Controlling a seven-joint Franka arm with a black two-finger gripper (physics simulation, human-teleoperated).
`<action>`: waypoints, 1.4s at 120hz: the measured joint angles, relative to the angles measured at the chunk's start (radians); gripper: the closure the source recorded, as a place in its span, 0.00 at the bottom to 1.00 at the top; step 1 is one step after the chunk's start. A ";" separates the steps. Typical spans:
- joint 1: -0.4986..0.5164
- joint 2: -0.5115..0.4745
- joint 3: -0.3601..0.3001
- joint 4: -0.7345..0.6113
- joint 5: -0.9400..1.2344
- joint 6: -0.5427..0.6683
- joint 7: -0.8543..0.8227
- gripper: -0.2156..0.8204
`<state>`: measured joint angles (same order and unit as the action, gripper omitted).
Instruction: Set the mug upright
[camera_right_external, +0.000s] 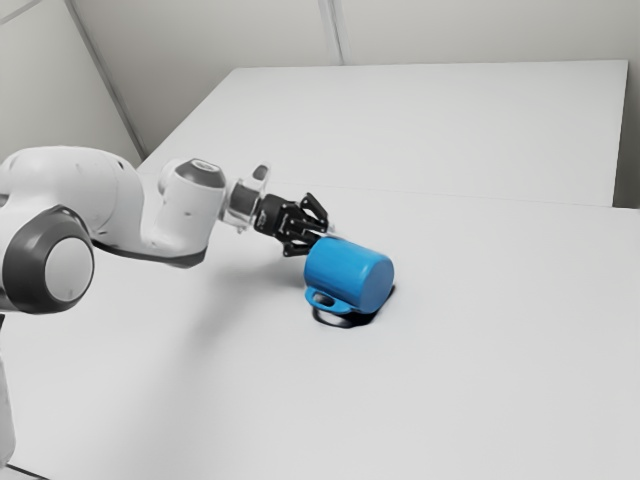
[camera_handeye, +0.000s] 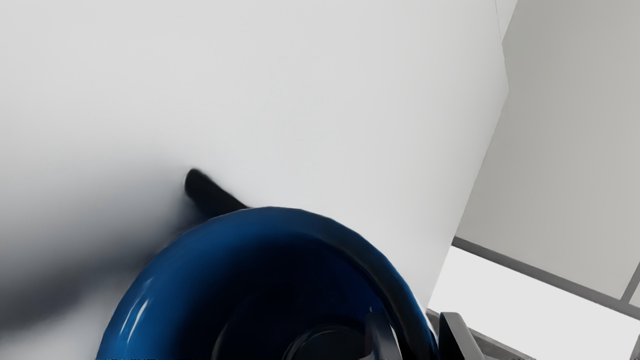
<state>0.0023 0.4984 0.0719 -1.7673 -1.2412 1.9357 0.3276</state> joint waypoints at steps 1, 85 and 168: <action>-0.001 0.000 0.000 0.001 0.000 0.001 0.000 0.88; -0.093 -0.216 -0.003 0.026 0.778 0.105 -0.129 0.96; -0.167 -0.448 -0.090 -0.431 1.543 0.651 -0.629 0.96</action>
<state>-0.1648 0.0507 -0.0186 -2.1985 0.3014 2.5869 -0.3013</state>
